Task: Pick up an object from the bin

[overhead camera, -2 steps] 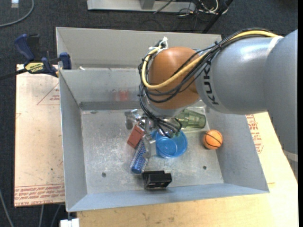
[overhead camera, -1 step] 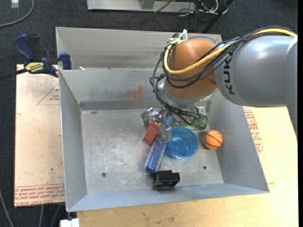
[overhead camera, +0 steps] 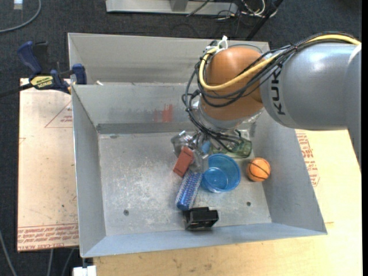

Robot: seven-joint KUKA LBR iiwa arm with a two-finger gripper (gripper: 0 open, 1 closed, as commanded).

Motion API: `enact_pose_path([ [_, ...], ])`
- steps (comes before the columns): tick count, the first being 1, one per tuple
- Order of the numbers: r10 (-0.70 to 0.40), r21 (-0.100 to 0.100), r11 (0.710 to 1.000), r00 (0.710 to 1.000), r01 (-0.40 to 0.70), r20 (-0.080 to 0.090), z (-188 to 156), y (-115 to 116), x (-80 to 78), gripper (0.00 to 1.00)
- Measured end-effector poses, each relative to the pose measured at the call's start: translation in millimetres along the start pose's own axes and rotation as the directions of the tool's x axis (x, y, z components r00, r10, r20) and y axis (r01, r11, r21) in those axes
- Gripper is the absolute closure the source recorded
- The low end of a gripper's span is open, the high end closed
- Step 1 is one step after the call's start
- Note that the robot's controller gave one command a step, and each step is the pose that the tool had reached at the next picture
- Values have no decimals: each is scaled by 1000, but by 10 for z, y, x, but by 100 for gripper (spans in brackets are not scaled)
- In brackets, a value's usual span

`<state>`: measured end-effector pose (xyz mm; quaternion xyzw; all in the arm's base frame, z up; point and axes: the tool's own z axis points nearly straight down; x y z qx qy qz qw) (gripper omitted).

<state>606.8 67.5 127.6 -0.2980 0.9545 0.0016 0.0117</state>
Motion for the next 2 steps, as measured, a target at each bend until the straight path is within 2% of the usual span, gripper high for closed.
enact_pose_path([
  [1, 3, -8, 1000, 1000, -3, -15, -384, 50, 19, 100],
  [2, 4, -5, 1000, 1000, -4, -9, -1001, 30, 18, 100],
])
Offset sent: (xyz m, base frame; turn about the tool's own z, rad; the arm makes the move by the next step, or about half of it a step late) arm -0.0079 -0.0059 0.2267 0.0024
